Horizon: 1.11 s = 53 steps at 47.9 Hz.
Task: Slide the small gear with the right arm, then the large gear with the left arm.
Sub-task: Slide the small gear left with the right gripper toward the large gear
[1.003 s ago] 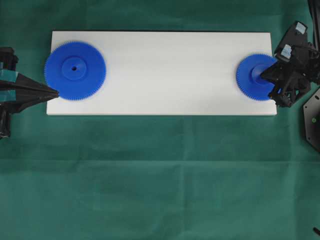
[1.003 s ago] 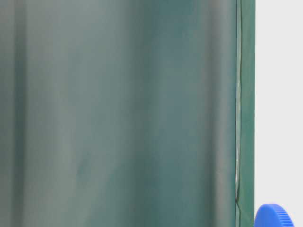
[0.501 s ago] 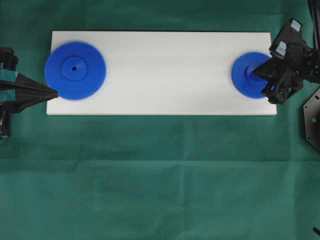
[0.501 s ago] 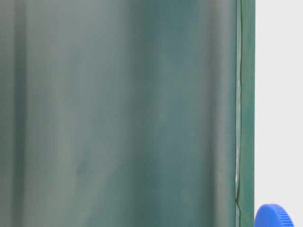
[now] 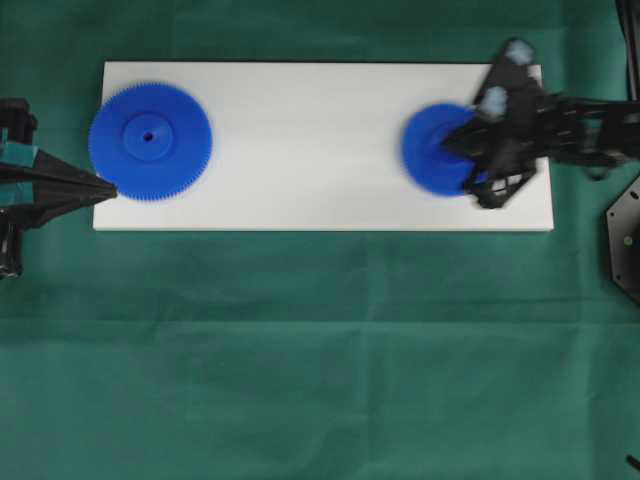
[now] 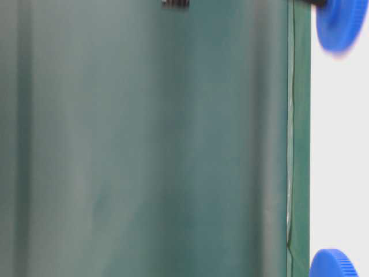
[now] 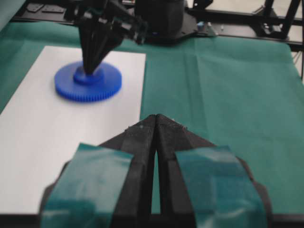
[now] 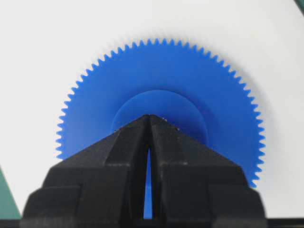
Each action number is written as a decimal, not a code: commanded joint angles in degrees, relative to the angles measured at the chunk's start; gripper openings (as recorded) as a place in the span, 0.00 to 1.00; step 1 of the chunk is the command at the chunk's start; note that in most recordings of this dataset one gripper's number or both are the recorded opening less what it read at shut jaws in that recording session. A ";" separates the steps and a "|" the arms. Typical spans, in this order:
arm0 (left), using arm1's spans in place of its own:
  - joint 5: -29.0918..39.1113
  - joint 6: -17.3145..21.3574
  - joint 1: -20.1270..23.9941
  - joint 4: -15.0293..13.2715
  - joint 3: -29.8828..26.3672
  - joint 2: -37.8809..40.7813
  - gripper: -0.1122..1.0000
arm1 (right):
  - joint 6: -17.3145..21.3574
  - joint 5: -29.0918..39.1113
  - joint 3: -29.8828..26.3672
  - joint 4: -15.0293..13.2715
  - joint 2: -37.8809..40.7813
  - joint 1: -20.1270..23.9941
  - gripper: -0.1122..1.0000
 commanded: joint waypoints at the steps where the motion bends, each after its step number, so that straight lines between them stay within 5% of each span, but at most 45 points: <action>1: -0.53 0.00 0.09 -0.18 -0.26 0.26 0.10 | 0.09 0.18 -4.31 0.00 7.82 2.64 0.55; 8: -0.53 0.00 0.00 -0.18 0.26 -0.53 0.10 | -0.53 0.44 -14.85 -0.26 16.88 4.75 0.55; 24: 0.62 -0.09 -0.18 -0.18 2.72 -7.65 0.10 | -0.09 4.04 -37.09 -6.50 29.53 8.26 0.55; 38: 3.52 0.00 -0.18 -0.18 3.87 -10.81 0.10 | -0.18 4.66 -45.53 -7.73 34.19 8.88 0.55; 53: 3.69 -0.09 -0.18 -0.18 4.04 -10.63 0.10 | -0.09 5.10 -46.49 -8.70 34.45 8.79 0.55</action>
